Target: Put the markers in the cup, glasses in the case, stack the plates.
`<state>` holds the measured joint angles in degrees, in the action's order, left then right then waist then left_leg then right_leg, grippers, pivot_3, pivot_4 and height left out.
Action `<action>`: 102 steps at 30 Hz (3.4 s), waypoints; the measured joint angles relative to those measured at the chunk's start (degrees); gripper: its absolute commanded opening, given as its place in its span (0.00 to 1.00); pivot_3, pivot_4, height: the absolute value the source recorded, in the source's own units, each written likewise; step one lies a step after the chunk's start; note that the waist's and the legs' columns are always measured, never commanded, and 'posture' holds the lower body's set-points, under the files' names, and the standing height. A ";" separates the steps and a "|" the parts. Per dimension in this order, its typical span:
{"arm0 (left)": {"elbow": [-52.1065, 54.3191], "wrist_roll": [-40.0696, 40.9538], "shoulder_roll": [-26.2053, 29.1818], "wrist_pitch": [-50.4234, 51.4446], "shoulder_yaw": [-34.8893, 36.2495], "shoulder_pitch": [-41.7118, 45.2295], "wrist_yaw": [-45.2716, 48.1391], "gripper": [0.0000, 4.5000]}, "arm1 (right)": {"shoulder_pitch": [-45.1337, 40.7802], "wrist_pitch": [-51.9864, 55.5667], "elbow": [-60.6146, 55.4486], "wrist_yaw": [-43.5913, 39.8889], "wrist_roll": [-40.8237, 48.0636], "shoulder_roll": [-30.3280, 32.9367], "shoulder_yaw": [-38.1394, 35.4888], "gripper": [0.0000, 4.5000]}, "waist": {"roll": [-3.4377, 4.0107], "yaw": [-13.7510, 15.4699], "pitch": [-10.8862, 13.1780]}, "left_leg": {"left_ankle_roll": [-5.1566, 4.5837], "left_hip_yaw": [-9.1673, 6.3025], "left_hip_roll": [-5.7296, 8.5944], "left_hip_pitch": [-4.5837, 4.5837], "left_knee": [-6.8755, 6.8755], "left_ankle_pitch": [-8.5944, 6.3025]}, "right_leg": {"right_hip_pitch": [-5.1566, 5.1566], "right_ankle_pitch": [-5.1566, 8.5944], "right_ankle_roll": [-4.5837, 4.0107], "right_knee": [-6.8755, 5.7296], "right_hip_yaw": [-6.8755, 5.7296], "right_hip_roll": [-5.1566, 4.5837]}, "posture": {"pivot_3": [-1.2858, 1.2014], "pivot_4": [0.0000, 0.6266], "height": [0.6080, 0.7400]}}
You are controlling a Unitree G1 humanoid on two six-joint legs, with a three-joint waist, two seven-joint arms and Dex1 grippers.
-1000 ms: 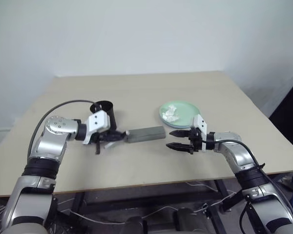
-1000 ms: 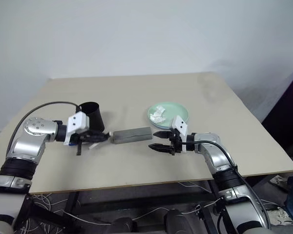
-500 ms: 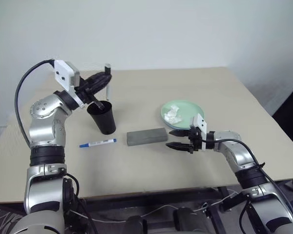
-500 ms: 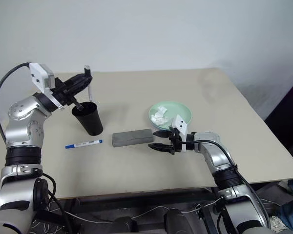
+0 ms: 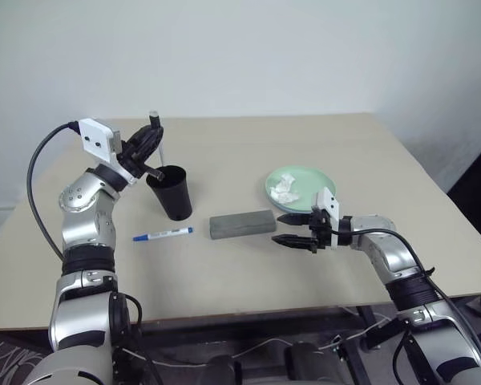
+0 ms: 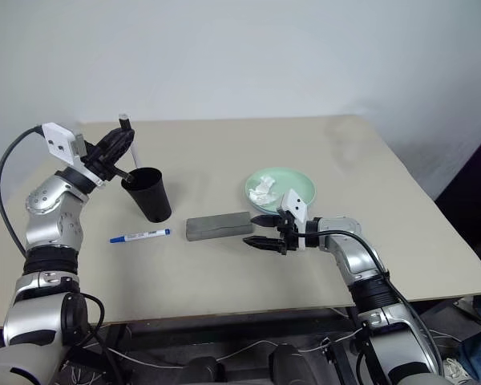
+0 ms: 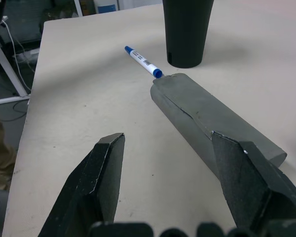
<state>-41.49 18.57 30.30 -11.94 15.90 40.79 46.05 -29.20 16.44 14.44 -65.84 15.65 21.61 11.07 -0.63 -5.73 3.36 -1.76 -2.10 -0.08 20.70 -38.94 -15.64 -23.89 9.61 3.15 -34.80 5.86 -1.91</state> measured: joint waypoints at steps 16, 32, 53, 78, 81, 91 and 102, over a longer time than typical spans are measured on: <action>-8.68 -2.39 -1.29 -4.61 -0.94 1.10 0.02 0.66 | 0.12 0.10 -0.30 0.34 0.08 0.01 -0.05 0.67 | -0.03 0.00 -0.01 | 0.00 -0.02 0.01 0.01 0.00 0.00 | 0.00 0.00 0.00 0.00 0.00 0.00 | 0.52 0.00 0.97; 9.51 4.08 6.07 9.20 -3.35 2.33 15.51 0.66 | 0.12 1.35 -1.62 0.63 0.81 -0.22 -0.81 0.67 | -0.09 -0.16 0.00 | 0.00 -0.01 -0.01 0.04 0.05 0.00 | -0.04 0.01 0.01 0.00 -0.01 0.00 | 0.52 0.00 0.97; -16.58 -28.38 18.50 7.45 -35.02 12.03 35.67 0.66 | -1.91 0.84 0.54 0.56 0.90 -0.53 -0.77 0.67 | -0.12 0.00 0.00 | -0.03 -0.01 -0.03 0.23 0.01 0.00 | -0.22 0.03 -0.02 -0.02 -0.04 0.02 | 0.52 0.00 0.97; -31.11 -38.65 11.42 2.00 -36.89 16.53 30.71 0.31 | -1.90 0.84 0.54 0.66 0.90 -0.26 -0.80 0.67 | -0.21 0.00 -0.02 | -0.03 -0.03 -0.03 0.27 -0.19 0.00 | -0.27 0.02 -0.01 -0.24 -0.03 0.03 | 0.52 0.00 0.97; -31.14 -38.68 11.45 2.27 -36.65 16.53 30.70 0.08 | -1.90 0.84 0.54 0.67 0.89 -0.26 -0.80 0.67 | -0.21 -0.01 -0.02 | -0.04 -0.01 -0.02 0.24 -0.26 0.00 | -0.25 0.01 -0.01 -0.31 -0.01 0.03 | 0.52 0.00 0.97; -30.04 -34.91 11.64 1.15 -32.92 16.04 38.01 0.02 | -1.91 0.60 0.57 0.68 0.80 -0.28 -0.79 0.67 | -0.22 0.00 -0.02 | -0.04 -0.02 -0.02 0.30 -0.25 0.00 | -0.27 0.02 -0.01 -0.27 -0.01 0.03 | 0.52 0.00 0.97; 2.49 -1.75 6.52 18.93 -16.02 7.49 41.44 0.02 | -1.81 0.56 0.43 0.66 0.57 -0.20 -0.75 0.67 | -0.27 -0.02 -0.01 | -0.03 -0.06 -0.04 0.37 -0.31 0.00 | -0.35 0.00 0.01 -0.29 -0.02 0.01 | 0.52 0.00 0.97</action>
<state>-39.00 16.83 36.82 6.99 -0.12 48.28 87.48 -31.02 17.00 14.87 -65.19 16.22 21.41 10.32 -0.90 -5.75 3.34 -1.79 -2.16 -0.12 21.07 -39.25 -15.64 -24.24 9.61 3.16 -35.10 5.84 -1.90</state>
